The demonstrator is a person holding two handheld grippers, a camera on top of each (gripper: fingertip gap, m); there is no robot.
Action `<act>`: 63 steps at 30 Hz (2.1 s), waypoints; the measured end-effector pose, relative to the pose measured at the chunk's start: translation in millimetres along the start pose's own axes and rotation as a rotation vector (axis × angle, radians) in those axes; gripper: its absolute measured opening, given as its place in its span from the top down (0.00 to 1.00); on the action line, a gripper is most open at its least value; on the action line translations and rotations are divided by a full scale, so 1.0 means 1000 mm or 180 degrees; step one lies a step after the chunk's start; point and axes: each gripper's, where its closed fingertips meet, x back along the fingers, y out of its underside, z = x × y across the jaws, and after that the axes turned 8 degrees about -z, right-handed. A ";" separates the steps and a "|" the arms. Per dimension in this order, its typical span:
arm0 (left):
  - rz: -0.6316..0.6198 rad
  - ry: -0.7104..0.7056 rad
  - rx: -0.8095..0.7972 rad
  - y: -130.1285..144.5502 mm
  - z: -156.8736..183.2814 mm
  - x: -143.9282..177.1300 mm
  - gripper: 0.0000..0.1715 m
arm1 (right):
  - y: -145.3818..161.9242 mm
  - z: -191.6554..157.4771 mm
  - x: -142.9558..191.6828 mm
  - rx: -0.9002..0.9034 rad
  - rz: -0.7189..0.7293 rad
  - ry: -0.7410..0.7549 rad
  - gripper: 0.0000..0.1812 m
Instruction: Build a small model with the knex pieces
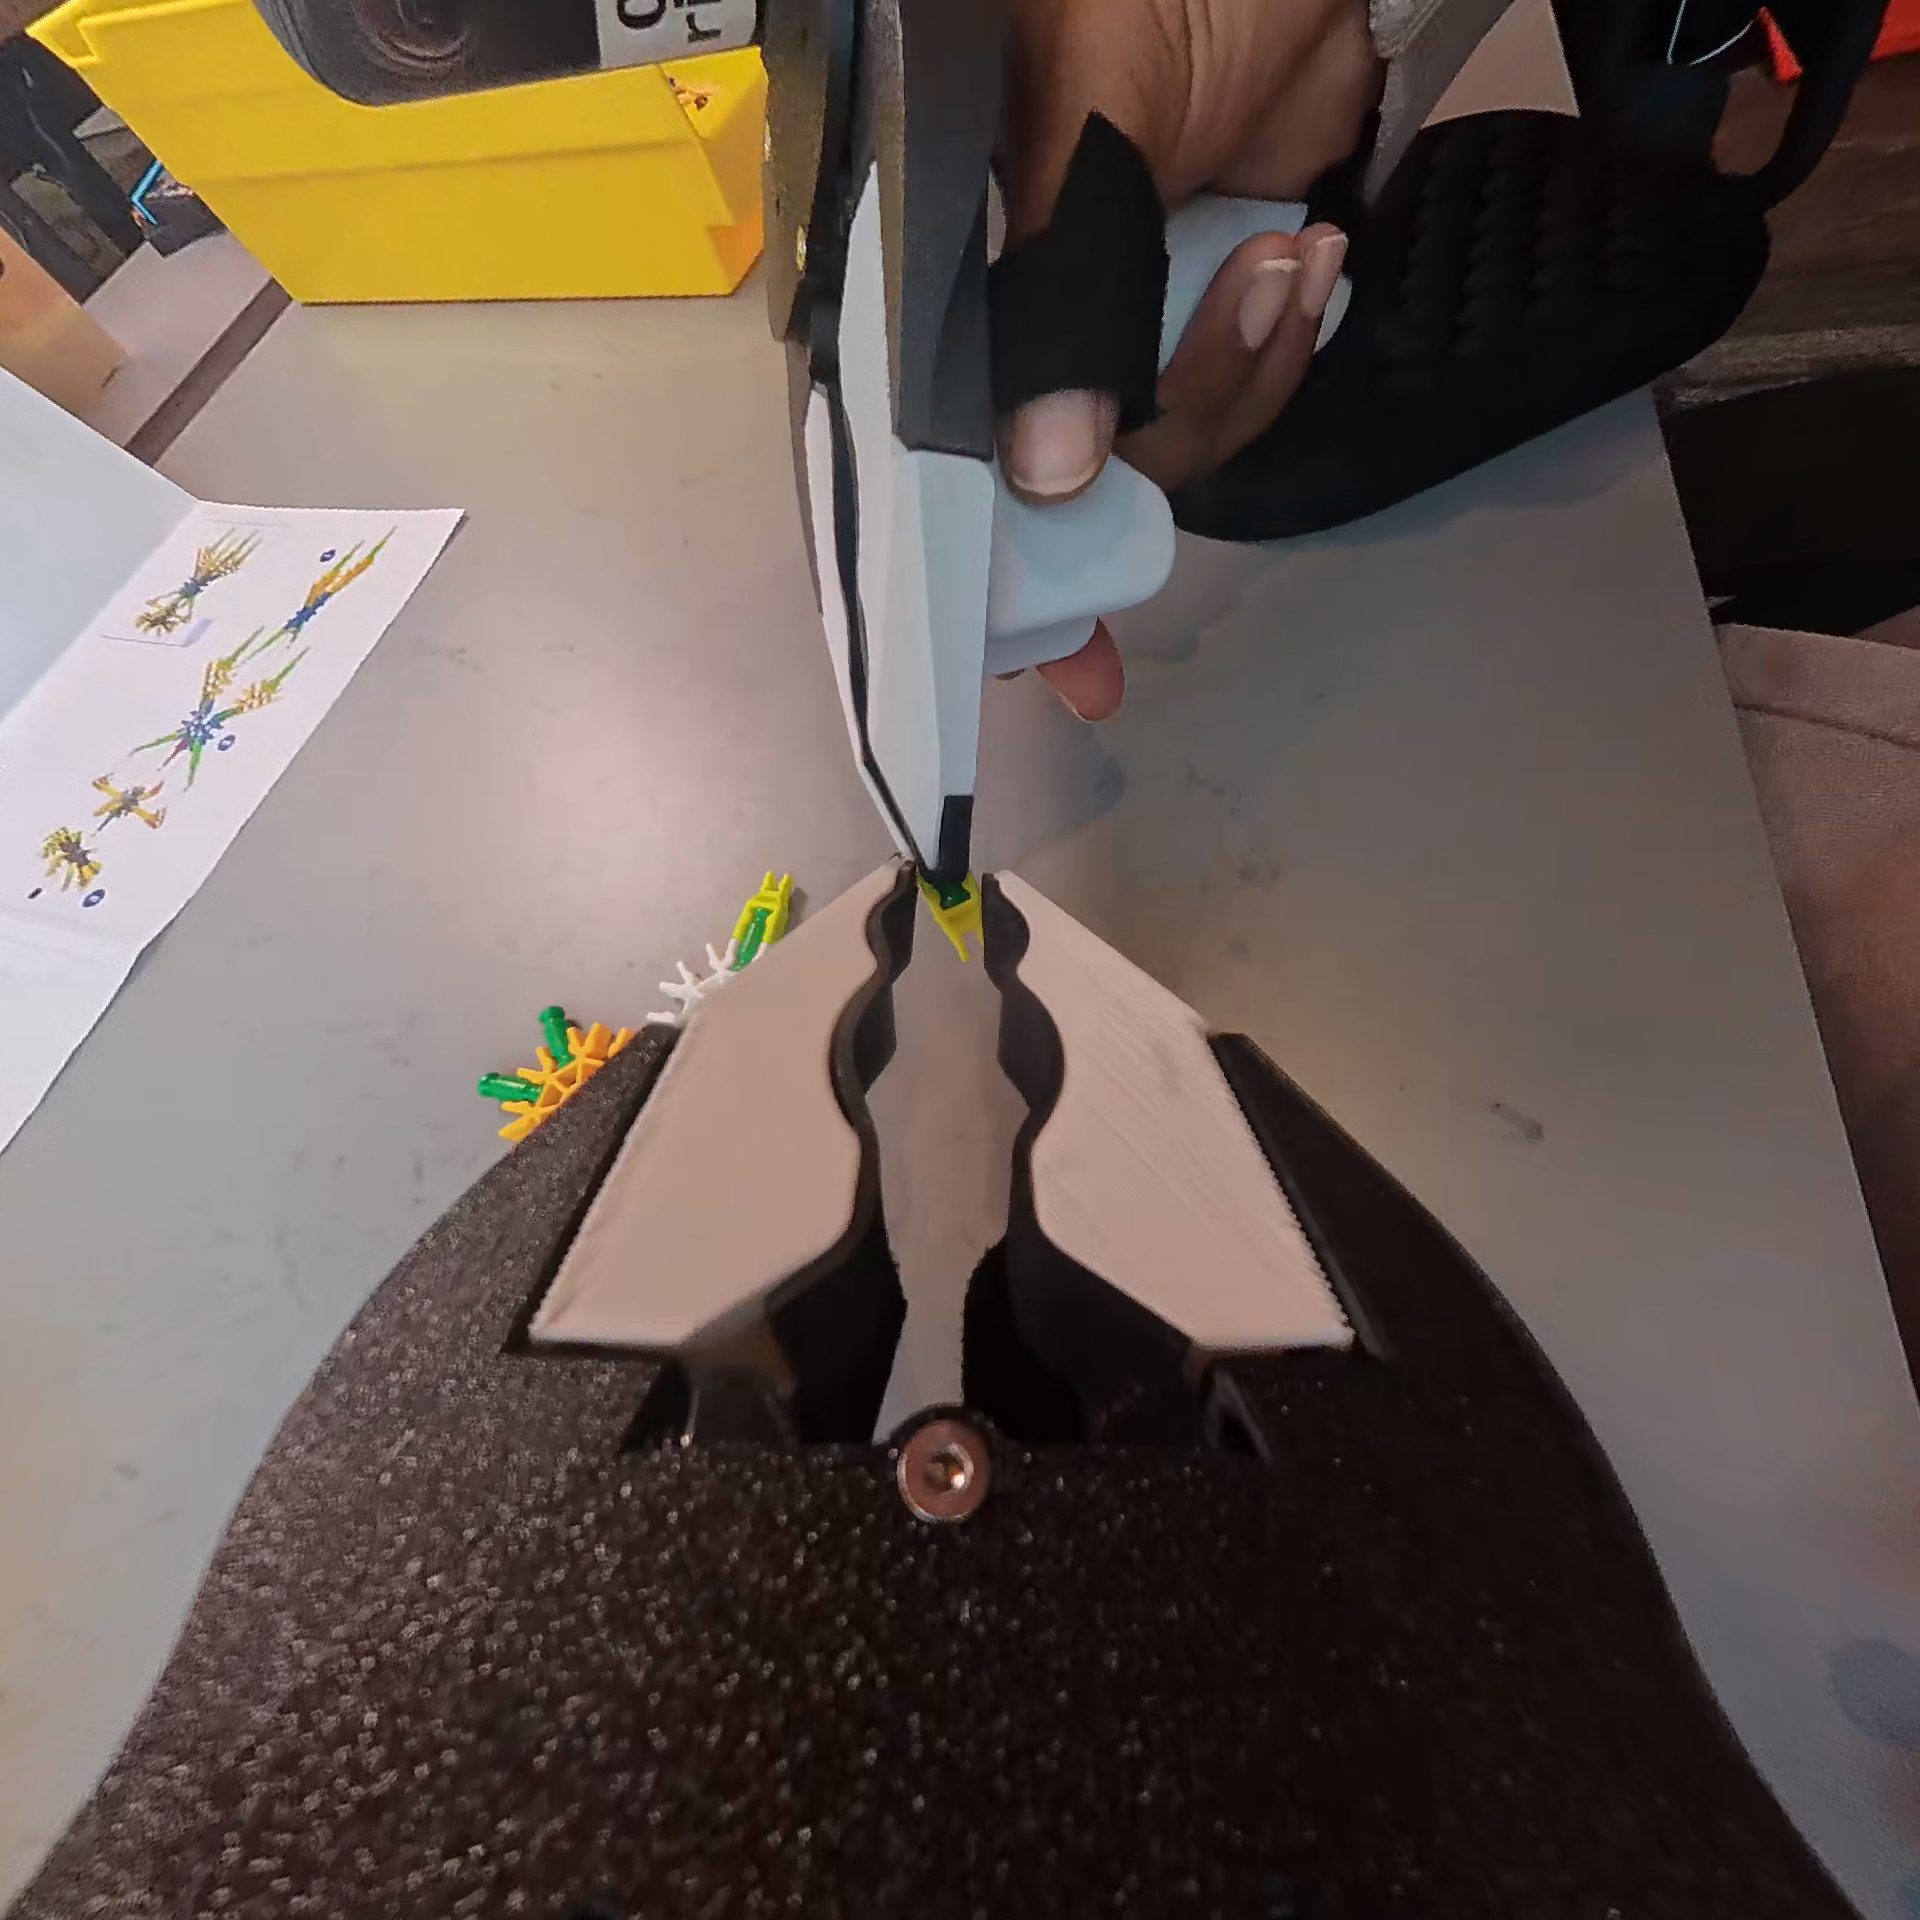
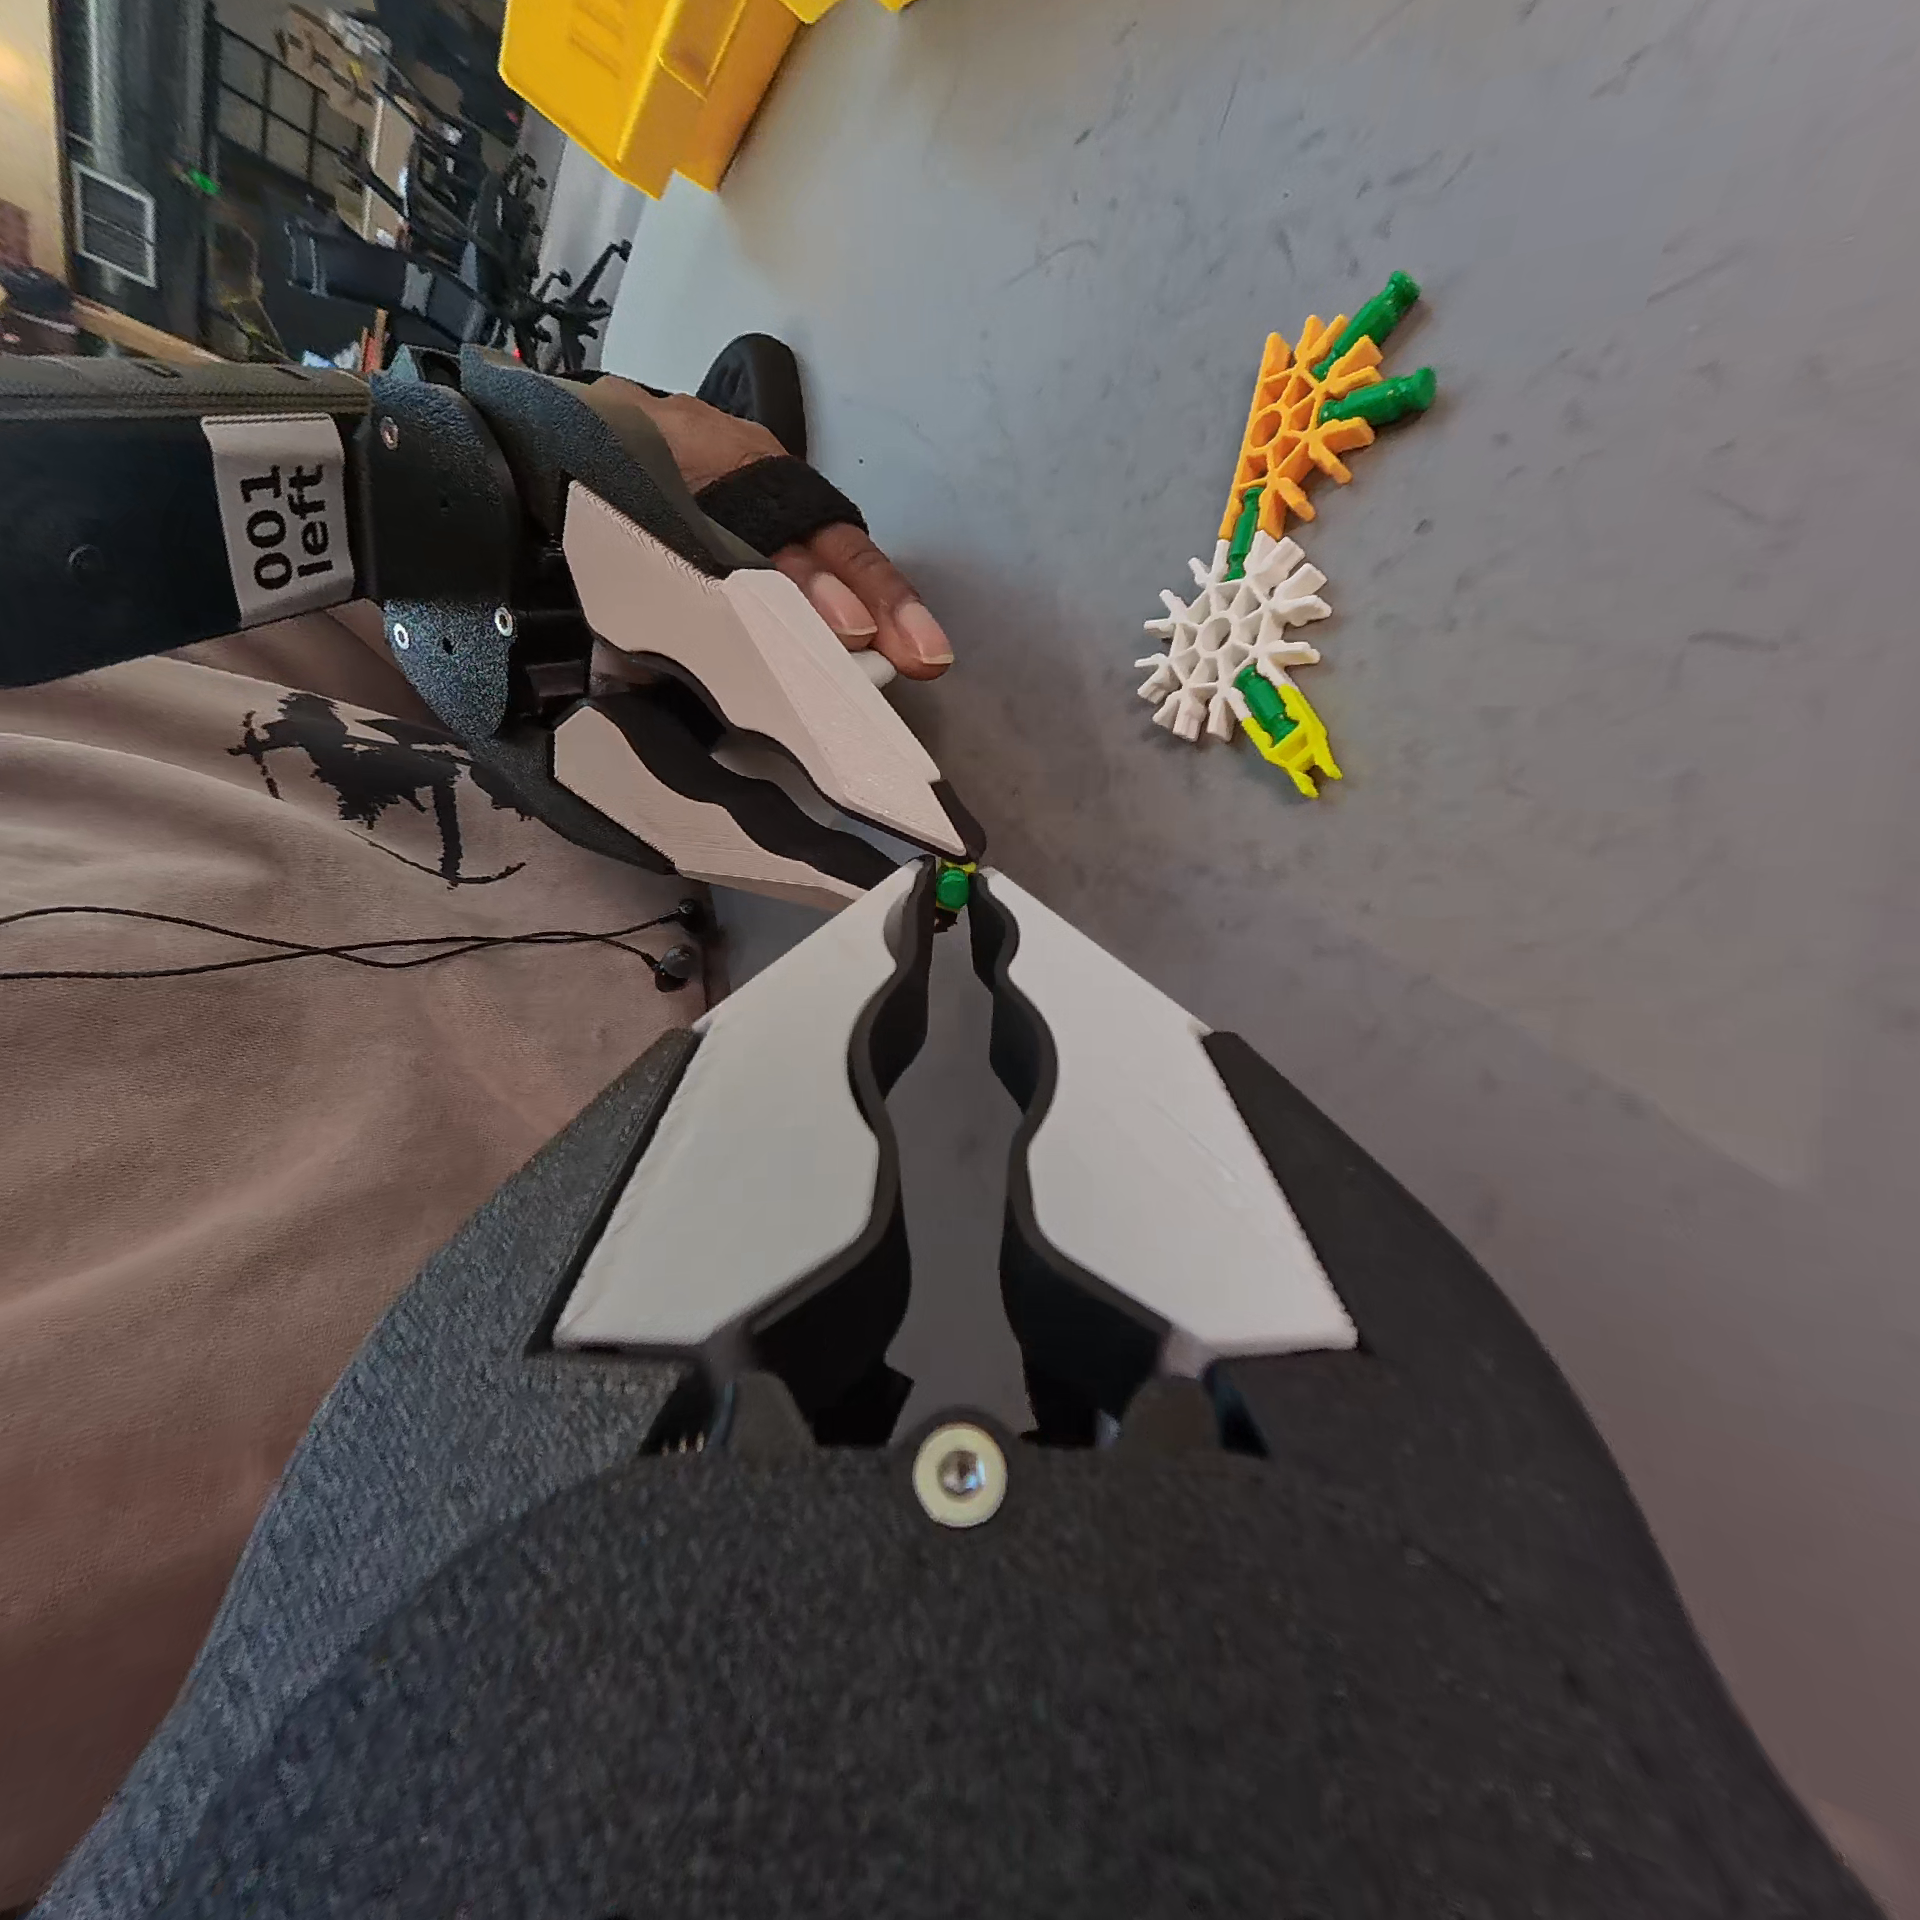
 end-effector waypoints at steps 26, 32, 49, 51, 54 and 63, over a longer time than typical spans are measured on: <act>-0.0648 0.0465 0.0476 0.025 0.027 -0.019 0.94 | 0.031 0.018 -0.013 -0.0379 -0.1087 0.0268 0.97; -0.0649 0.0386 0.0367 0.025 0.026 -0.020 0.94 | 0.031 0.019 -0.013 -0.0280 -0.1277 0.0586 0.97; -0.0708 0.0161 0.0257 0.025 0.025 -0.021 0.95 | 0.030 0.022 -0.012 0.0565 -0.1600 0.2154 0.98; -0.0713 0.0148 0.0265 0.025 0.024 -0.021 0.95 | 0.029 0.022 -0.013 0.0711 -0.1623 0.2340 0.98; -0.0718 0.0107 0.0257 0.025 0.024 -0.022 0.95 | 0.027 0.023 -0.012 0.1009 -0.1655 0.2697 0.99; -0.0682 -0.0050 0.0015 0.025 0.024 -0.020 0.94 | 0.027 0.022 -0.009 0.1332 -0.0850 0.2990 0.98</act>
